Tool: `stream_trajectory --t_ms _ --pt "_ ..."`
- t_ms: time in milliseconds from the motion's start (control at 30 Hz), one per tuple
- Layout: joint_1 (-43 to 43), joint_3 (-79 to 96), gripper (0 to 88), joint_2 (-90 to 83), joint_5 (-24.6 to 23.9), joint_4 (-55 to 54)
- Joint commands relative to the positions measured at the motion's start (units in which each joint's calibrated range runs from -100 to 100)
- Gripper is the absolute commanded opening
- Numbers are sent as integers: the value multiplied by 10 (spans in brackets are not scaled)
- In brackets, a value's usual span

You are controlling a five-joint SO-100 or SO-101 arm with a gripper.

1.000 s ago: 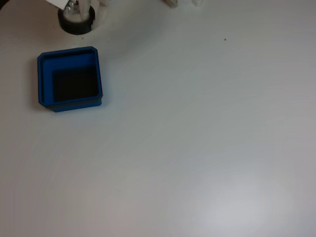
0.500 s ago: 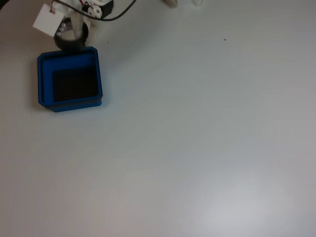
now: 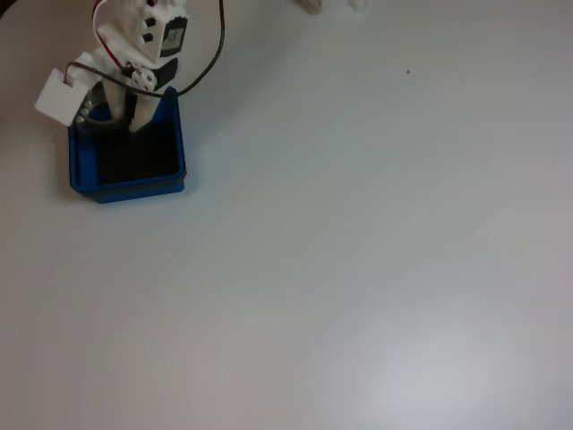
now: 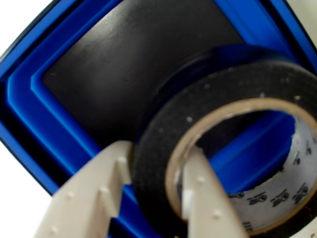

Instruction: Pick the black tape roll and drop it in the blue box

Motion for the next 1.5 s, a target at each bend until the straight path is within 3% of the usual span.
stream_trajectory --t_ms 0,1467 --pt "3 -44 18 4 2 -46" --pt "3 -39 18 10 -3 -17"
